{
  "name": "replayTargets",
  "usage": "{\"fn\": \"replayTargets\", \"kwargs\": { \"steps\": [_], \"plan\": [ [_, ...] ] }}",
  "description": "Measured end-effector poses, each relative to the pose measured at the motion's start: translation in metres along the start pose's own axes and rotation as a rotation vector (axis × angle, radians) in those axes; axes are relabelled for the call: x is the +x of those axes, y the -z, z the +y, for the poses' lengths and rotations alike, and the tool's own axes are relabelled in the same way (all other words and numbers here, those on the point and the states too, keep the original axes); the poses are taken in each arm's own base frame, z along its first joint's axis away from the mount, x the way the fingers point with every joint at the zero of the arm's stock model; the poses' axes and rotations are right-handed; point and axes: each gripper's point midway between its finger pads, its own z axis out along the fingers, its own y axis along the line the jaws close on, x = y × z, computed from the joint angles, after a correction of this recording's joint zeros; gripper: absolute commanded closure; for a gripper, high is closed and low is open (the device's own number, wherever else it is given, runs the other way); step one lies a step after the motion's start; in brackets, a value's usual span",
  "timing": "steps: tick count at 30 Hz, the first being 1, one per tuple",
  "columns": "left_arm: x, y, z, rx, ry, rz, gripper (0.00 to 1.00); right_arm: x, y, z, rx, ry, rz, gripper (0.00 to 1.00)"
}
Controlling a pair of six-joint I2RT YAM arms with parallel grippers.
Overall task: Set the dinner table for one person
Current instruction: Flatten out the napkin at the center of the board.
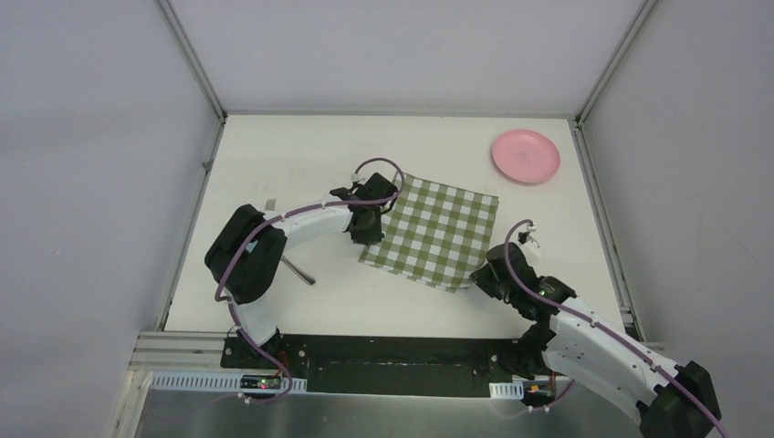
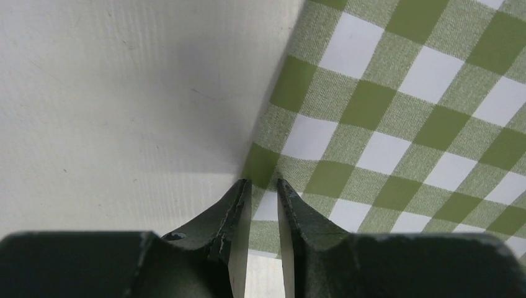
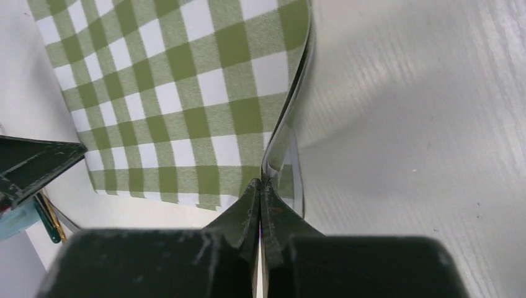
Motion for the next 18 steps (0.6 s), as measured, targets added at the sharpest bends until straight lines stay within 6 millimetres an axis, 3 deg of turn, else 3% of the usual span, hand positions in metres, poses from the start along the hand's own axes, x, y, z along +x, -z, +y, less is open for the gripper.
{"fn": "replayTargets", "kwargs": {
  "steps": [8,18],
  "plan": [
    [0.013,0.005,-0.017,0.027,-0.033,0.009,0.77,-0.009,0.0,0.022,-0.03,0.03,-0.013,1.0],
    [0.018,0.017,-0.059,0.107,-0.073,-0.003,0.73,-0.007,-0.006,0.026,-0.032,0.044,-0.003,1.0]
  ]
}}
